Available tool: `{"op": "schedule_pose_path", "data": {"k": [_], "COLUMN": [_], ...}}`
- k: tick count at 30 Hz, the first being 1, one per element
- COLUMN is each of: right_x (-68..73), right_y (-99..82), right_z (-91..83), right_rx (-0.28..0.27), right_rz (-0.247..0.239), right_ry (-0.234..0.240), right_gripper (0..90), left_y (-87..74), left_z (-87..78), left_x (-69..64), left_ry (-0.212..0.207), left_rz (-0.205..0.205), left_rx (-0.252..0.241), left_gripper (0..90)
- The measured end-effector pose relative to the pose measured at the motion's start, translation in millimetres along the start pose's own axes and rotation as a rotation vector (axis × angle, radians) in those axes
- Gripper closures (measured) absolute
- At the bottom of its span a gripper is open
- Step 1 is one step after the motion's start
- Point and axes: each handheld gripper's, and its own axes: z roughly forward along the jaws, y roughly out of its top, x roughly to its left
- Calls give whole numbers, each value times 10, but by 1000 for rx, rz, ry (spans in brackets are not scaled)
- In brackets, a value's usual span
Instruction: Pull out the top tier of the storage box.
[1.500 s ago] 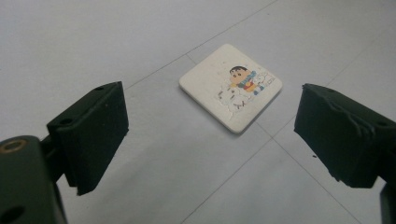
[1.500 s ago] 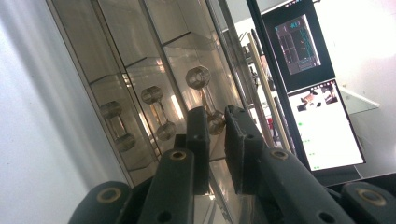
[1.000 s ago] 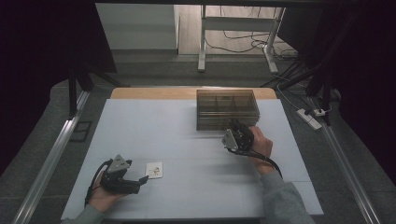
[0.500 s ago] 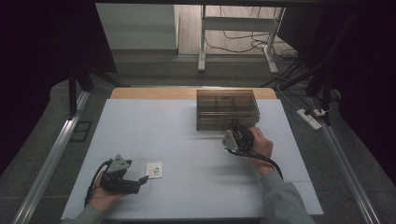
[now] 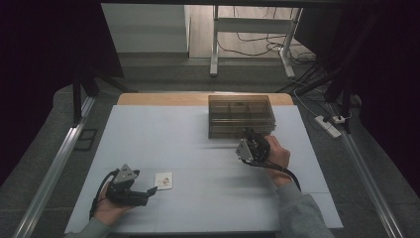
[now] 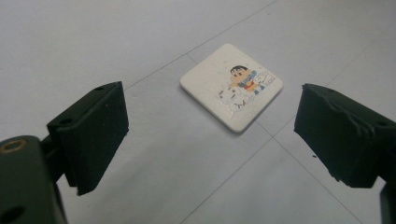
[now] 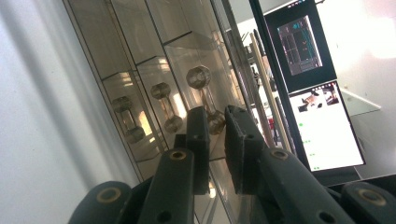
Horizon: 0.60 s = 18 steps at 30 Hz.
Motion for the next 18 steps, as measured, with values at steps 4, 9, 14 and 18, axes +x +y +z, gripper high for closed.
{"op": "schedule_pose_path", "data": {"k": [4, 9, 14, 18], "right_x": [3, 20, 28, 29], "right_y": [0, -9, -14, -14], "right_z": [-11, -20, -19, -19], "right_rx": [-1, -9, -7, -7], "right_rz": [-8, -9, -19, -17], "right_ry": [2, 2, 7, 7], "right_gripper": [797, 797, 796, 796], "left_y": [0, 1, 1, 1], "left_z": [3, 3, 4, 4], "left_x": [-6, -3, -7, -6], "left_ry": [0, 0, 0, -1], "left_rz": [1, 0, 2, 2], "left_rx": [2, 0, 2, 3], "left_gripper": [100, 100, 100, 100]}}
